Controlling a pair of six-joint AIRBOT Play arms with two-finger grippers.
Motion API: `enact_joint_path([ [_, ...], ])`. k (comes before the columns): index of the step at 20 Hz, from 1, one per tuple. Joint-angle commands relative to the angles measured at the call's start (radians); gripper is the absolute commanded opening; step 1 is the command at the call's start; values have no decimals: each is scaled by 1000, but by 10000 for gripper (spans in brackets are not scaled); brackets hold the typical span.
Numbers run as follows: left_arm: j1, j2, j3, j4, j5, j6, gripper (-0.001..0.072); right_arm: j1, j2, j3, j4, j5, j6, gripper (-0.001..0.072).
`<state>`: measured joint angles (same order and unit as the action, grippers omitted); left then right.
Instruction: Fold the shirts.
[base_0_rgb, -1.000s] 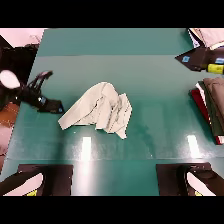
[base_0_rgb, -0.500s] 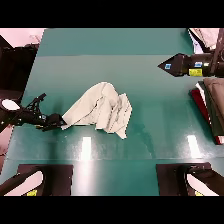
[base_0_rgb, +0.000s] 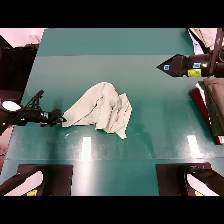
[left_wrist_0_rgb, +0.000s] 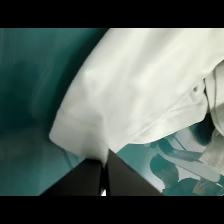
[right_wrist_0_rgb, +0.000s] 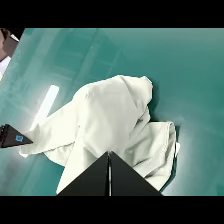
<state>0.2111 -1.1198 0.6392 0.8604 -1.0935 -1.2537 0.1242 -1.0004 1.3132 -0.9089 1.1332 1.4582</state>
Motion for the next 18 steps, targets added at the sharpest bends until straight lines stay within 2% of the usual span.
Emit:
enact_joint_path([
  [1, -11, 1, 46, -6, 3, 6, 20, 10, -21, -2, 1, 53, 26, 21],
  [2, -11, 2, 92, -3, -22, 12, 21, 28, -42, -2, 1, 89, 45, 64],
  [3, -11, 3, 140, -4, -50, 31, 20, 59, -71, -2, 1, 130, 45, 291],
  [4, -11, 3, 194, -5, -82, 33, 20, 103, -108, -2, 0, 160, 56, 447],
  [6, -11, 3, 281, -5, -121, 36, 21, 202, -193, -2, -14, 158, 72, 455],
  [10, -11, 3, 348, -6, -172, 58, 21, 364, -376, -2, -88, 41, 117, 452],
  [13, -11, 3, 348, -5, -181, 58, 21, 393, -487, -2, -87, 36, 169, 452],
  [18, -11, 3, 348, -5, -181, 58, 21, 429, -573, -2, -87, 37, 176, 452],
])
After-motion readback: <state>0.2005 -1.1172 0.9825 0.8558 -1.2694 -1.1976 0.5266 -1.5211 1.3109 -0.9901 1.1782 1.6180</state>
